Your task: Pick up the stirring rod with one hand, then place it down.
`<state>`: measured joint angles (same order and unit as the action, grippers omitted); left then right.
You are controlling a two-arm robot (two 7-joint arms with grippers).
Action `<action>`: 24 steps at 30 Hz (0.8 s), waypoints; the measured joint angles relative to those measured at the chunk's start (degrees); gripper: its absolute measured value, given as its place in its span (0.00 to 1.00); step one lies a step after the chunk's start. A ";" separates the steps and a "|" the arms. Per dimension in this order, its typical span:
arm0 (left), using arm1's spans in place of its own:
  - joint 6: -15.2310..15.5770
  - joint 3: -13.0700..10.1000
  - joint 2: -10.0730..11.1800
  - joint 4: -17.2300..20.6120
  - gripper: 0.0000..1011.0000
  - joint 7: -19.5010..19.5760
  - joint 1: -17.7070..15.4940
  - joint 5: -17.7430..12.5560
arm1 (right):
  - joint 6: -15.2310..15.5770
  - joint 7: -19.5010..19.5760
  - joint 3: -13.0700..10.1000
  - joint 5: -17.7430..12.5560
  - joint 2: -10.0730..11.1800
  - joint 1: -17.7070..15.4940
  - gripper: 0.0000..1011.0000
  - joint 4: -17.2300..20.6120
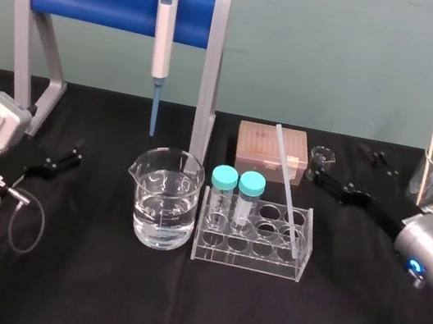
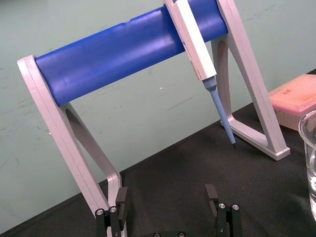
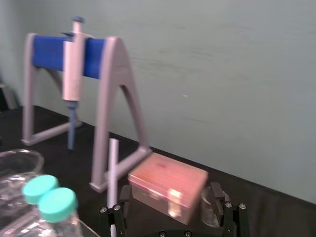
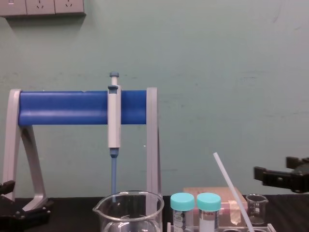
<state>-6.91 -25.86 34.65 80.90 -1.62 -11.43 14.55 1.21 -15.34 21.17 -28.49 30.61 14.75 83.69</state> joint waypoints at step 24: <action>0.00 0.00 0.00 0.00 0.99 0.00 0.00 0.00 | 6.81 -5.07 2.81 2.62 -8.03 7.70 0.99 -6.25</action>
<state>-6.91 -25.86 34.65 80.90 -1.62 -11.43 14.55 8.02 -20.41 23.98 -25.87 22.57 22.45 77.45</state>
